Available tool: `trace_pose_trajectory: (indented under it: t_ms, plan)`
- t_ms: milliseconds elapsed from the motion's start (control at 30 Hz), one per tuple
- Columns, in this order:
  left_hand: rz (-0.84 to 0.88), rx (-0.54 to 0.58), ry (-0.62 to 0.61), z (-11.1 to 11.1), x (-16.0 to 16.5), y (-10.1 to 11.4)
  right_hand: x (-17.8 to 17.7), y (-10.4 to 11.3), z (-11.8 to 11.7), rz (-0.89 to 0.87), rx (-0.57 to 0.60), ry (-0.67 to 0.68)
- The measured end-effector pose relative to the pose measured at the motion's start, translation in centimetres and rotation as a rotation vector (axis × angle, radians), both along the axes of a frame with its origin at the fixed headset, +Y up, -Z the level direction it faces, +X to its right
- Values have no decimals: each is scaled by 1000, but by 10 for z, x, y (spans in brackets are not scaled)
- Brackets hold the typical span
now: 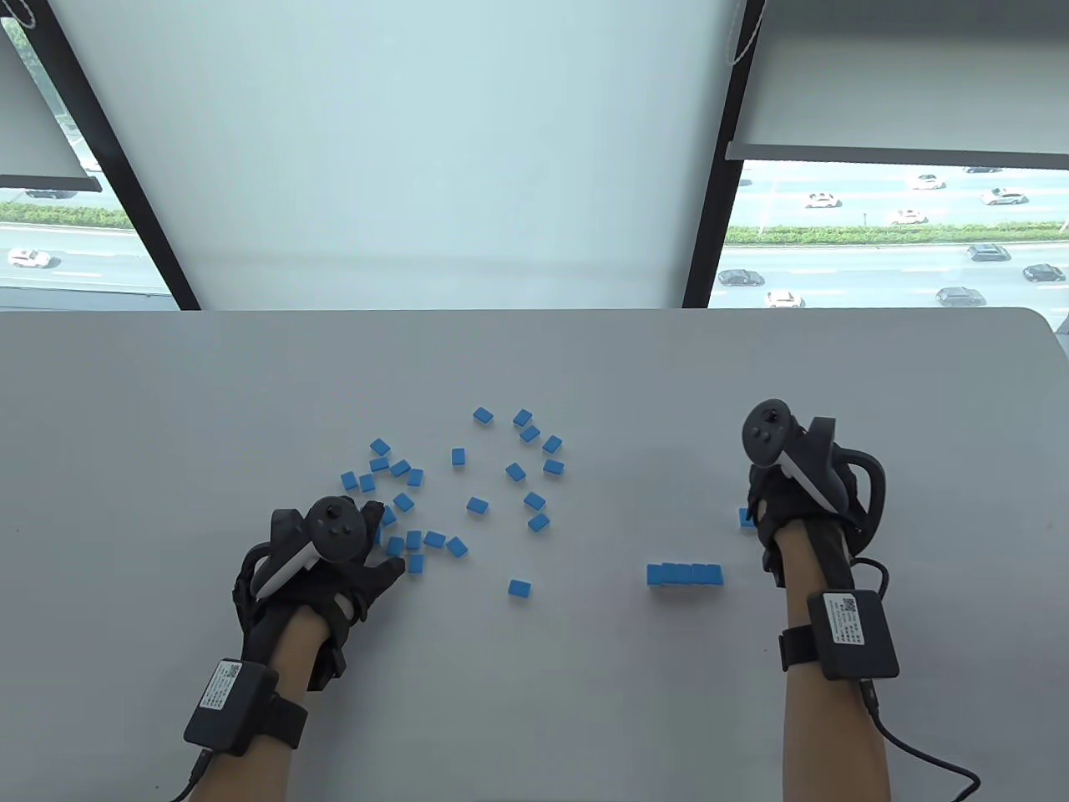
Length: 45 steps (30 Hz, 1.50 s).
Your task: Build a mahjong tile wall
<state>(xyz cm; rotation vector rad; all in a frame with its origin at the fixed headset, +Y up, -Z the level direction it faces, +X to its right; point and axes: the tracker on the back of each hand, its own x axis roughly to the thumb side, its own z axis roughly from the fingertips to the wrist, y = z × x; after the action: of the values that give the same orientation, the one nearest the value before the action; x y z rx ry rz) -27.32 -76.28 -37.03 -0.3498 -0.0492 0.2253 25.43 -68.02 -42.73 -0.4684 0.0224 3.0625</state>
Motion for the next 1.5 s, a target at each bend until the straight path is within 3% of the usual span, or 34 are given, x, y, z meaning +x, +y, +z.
trace_pose_trajectory:
  t_ms: [167,367,733,933,1233,1500]
  plan:
    - [7,6,-10,1,2,2,31,-30,2,-28,-136,-85]
    - [9,4,-9,1,2,2,29,-53,-1,-63,-266,-48]
    - [9,8,-5,1,1,1,12,-61,-3,-6,-318,-12]
    - [8,6,-3,1,1,1,5,-48,-2,-19,-288,6]
    - [14,7,5,1,-2,2,-69,-6,2,-58,-89,228]
    - [13,4,11,1,-4,2,-167,-2,24,-83,-77,536]
